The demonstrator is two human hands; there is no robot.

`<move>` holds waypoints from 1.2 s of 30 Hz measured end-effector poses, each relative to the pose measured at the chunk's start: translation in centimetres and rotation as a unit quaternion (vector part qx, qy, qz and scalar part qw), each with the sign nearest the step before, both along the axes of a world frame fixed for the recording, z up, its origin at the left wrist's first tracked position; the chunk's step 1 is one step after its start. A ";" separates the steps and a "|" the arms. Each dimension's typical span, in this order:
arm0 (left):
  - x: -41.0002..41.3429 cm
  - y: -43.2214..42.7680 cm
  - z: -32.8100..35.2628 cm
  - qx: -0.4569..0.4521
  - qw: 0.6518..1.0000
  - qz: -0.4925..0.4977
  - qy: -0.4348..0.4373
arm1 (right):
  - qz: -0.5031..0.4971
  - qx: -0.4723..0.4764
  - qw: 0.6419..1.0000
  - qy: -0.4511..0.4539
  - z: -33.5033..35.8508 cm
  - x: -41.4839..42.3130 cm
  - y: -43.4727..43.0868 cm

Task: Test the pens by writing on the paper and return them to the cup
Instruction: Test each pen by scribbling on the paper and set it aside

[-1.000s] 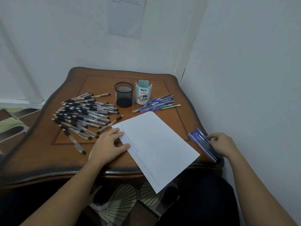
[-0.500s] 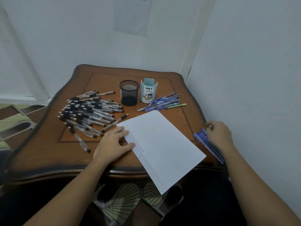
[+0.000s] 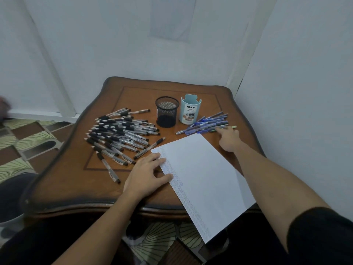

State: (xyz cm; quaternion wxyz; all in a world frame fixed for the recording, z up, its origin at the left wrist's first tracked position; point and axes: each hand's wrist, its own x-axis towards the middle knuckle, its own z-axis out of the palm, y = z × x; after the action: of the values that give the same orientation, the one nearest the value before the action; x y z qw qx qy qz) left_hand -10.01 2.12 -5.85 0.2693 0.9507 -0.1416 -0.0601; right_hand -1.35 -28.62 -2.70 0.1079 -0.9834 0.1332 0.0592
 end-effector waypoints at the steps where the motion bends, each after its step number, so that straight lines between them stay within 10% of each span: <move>1: 0.0 0.0 0.0 0.001 1.000 -0.001 0.000 | -0.001 0.005 1.000 -0.010 -0.1 0.1 -0.2; 24: 0.0 -0.1 -0.1 0.006 1.000 0.000 0.002 | 0.046 0.018 0.990 -0.129 -0.6 -1.4 -1.1; 27: -0.1 -0.2 0.0 0.005 1.000 0.001 -0.001 | 0.019 0.127 0.979 -0.160 1.0 -2.7 0.3; 36: -0.4 -0.2 0.3 0.001 1.000 0.000 -0.004 | -0.069 0.674 0.724 -0.127 2.5 -9.8 6.1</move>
State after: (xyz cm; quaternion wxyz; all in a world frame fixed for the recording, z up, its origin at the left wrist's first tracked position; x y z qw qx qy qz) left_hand -10.42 1.95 -5.56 0.2673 0.9514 -0.1423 -0.0560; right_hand -11.20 -22.54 -0.18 0.7622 -0.6378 0.1107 0.0003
